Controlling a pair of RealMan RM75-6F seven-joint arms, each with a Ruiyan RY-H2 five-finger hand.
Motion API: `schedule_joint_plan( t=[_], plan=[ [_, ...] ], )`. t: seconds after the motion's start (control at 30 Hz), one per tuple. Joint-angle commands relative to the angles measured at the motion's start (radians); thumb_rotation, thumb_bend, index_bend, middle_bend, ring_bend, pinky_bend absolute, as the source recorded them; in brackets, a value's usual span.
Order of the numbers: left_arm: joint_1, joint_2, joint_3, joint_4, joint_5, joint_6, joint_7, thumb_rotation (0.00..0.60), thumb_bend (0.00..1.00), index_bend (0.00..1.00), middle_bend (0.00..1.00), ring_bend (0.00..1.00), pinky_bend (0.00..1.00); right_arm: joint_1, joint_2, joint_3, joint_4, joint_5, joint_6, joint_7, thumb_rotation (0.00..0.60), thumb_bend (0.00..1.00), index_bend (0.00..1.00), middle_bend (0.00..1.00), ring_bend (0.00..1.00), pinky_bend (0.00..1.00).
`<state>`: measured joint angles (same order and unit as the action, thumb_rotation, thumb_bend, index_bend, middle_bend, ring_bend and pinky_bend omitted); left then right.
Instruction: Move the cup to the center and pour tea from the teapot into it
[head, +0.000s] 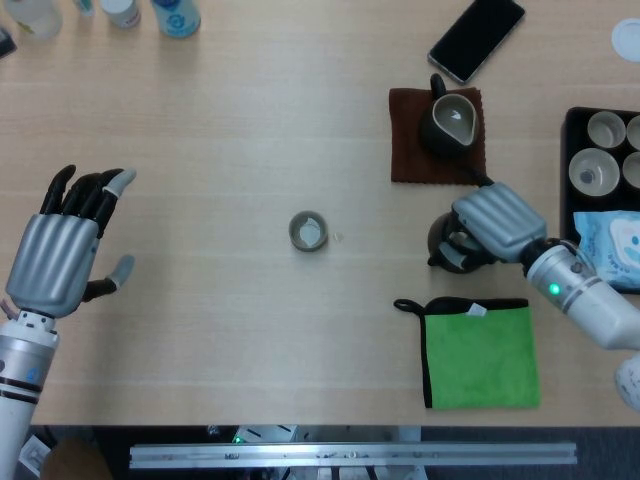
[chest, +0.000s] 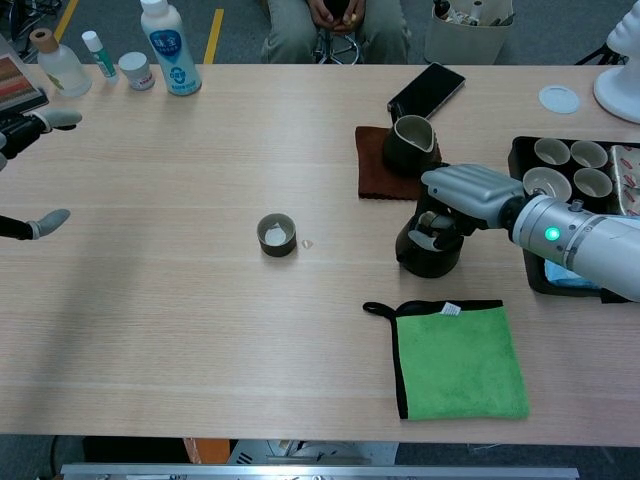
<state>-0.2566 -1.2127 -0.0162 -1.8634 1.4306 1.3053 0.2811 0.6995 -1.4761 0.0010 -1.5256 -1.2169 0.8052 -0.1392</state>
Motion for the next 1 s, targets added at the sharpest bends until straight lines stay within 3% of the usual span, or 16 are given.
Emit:
schedule_joint_plan(
  t=[0.03, 0.33, 0.57, 1.0],
  plan=[
    [-0.001, -0.001, 0.0, 0.001, -0.001, -0.002, 0.0, 0.6, 0.3, 0.06, 0.12, 0.12, 0.03, -0.001, -0.001, 0.0, 0.001, 0.002, -0.003, -0.006, 0.523, 0.27, 0.99, 0.84, 0.74, 0.03],
    [-0.002, -0.002, -0.001, 0.003, -0.003, -0.004, 0.0, 0.6, 0.3, 0.06, 0.12, 0.12, 0.03, -0.007, 0.001, 0.009, -0.001, -0.001, -0.015, 0.017, 0.521, 0.01, 0.97, 0.83, 0.73, 0.02],
    [-0.004, -0.004, -0.001, 0.002, -0.003, -0.005, 0.003, 0.6, 0.3, 0.06, 0.12, 0.12, 0.03, -0.011, 0.005, 0.011, 0.005, -0.031, -0.017, 0.05, 0.455, 0.0, 0.96, 0.82, 0.72, 0.01],
    [-0.008, -0.007, -0.001, 0.002, -0.009, -0.013, 0.01, 0.6, 0.3, 0.06, 0.12, 0.12, 0.03, -0.01, 0.028, 0.012, 0.001, -0.048, -0.027, 0.043, 0.453, 0.0, 0.8, 0.66, 0.56, 0.0]
  ],
)
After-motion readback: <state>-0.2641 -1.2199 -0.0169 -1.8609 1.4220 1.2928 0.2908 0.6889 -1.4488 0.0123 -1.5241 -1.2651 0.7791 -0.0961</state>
